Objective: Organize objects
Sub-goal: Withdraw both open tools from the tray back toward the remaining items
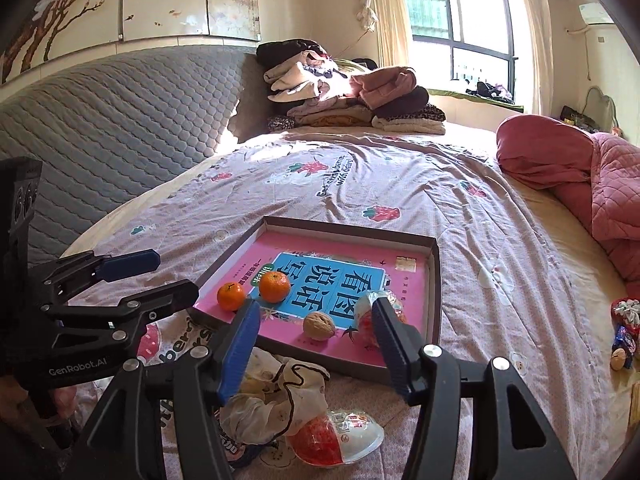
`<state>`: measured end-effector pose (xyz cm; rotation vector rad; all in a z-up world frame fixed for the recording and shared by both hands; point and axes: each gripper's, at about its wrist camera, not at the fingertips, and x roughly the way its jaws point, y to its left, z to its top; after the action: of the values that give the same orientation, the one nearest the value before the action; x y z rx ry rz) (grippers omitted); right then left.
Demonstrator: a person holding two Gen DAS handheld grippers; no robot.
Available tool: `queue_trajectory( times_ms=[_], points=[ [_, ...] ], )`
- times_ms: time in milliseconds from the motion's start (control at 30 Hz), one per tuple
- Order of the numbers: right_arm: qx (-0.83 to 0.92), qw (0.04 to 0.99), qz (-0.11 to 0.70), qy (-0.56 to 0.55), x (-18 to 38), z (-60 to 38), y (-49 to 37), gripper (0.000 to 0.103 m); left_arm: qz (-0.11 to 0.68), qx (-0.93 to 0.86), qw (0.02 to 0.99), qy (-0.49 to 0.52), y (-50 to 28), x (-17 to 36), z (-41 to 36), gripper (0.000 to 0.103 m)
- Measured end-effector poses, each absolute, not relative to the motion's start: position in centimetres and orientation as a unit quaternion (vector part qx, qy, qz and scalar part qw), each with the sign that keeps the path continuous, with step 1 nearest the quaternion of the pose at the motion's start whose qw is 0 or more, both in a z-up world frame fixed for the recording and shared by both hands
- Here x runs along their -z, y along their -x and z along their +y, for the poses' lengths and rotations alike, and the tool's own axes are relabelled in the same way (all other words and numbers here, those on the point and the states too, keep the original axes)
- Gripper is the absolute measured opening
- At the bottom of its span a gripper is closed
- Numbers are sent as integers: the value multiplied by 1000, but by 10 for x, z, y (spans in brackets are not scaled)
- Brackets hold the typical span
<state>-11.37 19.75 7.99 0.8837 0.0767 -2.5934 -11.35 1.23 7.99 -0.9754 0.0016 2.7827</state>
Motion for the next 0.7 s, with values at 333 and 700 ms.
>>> queue_trajectory(
  times_ms=[333,700],
  points=[
    [929,201,30,-310,-81,197,95,58,-1,-939,92,332,95,-77,9,65],
    [934,196,19,-299,-85,206,79,58,-2,-941,86,327,78,-78,4,65]
  ],
)
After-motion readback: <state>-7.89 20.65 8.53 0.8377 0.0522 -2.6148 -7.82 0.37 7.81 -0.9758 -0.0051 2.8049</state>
